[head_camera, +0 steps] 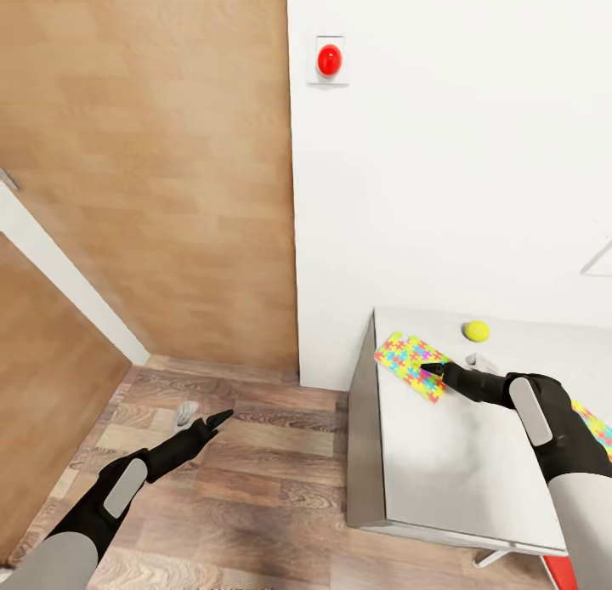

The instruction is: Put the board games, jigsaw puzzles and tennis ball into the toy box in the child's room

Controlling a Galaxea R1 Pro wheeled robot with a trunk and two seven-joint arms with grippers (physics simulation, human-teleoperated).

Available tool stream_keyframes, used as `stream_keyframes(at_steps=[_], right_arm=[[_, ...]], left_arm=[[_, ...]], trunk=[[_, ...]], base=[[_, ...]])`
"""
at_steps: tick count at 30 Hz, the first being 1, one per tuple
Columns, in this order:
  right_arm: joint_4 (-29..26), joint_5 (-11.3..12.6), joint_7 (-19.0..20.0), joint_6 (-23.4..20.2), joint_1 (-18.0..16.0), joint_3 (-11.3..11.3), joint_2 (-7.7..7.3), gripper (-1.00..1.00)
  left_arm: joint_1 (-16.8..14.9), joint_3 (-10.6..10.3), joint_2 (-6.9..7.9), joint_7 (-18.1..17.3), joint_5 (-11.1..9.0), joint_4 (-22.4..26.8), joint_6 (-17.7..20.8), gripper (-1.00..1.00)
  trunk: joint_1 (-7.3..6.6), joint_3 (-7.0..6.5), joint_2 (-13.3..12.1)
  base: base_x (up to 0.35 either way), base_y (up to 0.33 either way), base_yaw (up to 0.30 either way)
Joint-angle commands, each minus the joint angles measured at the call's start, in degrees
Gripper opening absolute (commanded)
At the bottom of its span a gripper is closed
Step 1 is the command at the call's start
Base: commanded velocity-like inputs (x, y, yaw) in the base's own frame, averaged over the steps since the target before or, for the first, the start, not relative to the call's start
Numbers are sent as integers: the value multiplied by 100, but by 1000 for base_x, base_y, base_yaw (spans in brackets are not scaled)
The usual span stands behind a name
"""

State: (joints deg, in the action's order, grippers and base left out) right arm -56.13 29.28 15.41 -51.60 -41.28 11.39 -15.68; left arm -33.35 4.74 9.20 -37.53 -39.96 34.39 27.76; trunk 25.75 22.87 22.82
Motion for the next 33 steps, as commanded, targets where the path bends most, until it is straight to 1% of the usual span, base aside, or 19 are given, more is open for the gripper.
stream_keyframes(at_steps=[1, 6, 11, 18, 33], right_arm=[[-3, -41, 50, -27, -3, 15, 1, 100], [-3, -38, 50, -26, -3, 18, 3, 100], [-3, -37, 50, -26, -3, 20, 3, 100], [-3, -37, 50, -26, -3, 21, 0, 100], [-3, -36, 50, -26, -3, 21, -2, 100]], left_arm=[[-5, 9, -2, -8, -30, -3, 45, 100], [-5, 9, -4, -8, -30, -3, 45, 100], [-5, 9, -5, -10, -30, -3, 45, 100], [-5, 9, -6, -10, -30, -3, 45, 100], [-5, 9, -6, -10, -30, -3, 45, 100]], trunk=[[3, 9, 10], [3, 9, 10], [3, 9, 10], [3, 9, 10], [3, 9, 10]], base=[[0, 0, 277], [0, 0, 268], [0, 0, 147], [0, 0, 50], [0, 0, 8]])
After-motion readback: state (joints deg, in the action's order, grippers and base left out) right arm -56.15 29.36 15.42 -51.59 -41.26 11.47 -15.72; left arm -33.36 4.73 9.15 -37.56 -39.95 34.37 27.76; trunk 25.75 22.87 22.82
